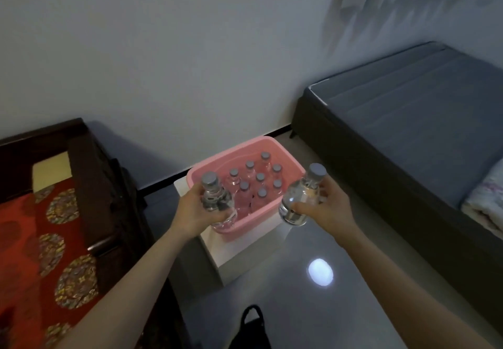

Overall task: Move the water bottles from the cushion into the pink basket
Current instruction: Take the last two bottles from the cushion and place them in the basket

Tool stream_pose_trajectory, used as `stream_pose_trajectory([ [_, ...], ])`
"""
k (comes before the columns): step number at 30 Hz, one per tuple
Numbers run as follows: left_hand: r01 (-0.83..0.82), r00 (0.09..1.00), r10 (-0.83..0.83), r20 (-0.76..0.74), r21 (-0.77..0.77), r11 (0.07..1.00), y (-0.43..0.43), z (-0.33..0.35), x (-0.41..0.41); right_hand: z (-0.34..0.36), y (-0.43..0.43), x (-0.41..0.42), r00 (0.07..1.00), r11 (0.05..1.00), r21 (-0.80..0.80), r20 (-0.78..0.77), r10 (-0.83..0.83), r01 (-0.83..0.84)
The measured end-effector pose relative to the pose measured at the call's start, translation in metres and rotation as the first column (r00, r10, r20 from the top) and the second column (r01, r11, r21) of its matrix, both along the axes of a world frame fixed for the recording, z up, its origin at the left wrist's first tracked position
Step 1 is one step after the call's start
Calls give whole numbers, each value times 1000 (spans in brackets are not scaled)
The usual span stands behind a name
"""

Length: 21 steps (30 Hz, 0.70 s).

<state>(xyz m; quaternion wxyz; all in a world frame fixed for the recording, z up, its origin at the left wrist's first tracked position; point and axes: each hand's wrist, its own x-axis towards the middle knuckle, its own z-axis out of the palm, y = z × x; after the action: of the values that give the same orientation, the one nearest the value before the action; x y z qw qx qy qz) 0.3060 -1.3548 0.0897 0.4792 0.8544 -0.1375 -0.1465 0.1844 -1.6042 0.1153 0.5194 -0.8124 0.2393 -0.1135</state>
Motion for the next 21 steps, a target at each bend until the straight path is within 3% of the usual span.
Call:
stream_pose_trajectory([
  [13,-161,981,161,-105,8,987,-32,-37,50,-84,-11,144,922,944,-4,-214,322,-331],
  [21,-361,922,365,-132,51,931,-40,-61,61,-120,3,210,806,811,-93,-220,550,-578],
])
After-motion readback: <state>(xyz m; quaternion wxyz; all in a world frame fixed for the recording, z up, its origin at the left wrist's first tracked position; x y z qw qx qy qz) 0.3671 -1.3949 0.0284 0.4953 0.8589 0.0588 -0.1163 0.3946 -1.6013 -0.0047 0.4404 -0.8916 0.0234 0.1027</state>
